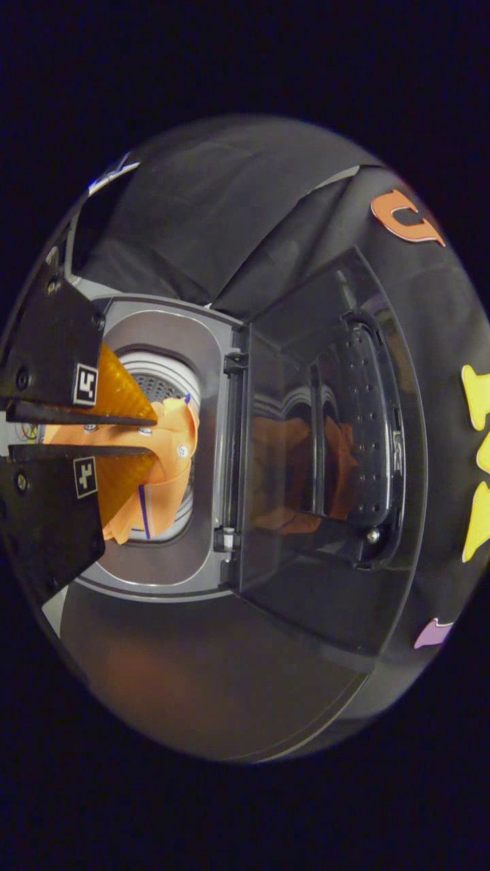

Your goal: Put the clothes into the washing machine and then close the washing machine lid.

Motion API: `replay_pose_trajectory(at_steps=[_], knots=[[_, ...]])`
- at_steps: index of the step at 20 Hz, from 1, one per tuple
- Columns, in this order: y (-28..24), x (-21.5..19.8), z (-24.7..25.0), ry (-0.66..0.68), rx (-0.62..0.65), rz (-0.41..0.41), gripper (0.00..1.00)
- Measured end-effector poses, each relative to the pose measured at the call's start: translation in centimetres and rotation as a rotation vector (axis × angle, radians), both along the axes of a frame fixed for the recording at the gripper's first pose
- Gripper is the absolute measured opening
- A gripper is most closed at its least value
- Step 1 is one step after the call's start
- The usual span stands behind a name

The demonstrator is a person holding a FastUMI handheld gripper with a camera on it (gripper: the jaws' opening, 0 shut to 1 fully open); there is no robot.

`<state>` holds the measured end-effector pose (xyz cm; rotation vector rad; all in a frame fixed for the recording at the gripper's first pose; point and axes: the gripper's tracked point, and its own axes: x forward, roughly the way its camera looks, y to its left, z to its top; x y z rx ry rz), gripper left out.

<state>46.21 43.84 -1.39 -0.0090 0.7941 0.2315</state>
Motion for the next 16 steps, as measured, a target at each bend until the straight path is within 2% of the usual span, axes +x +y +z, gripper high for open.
replay_pose_trajectory(at_steps=[1, 5, 16], knots=[[-0.1, 0.1, 0.6, -0.023, -0.022, 0.003, 0.19], [0.1, -0.6, 1.9, -0.073, -0.030, -0.006, 0.94], [-1.6, -2.0, 1.9, -0.067, -0.015, -0.047, 0.94]])
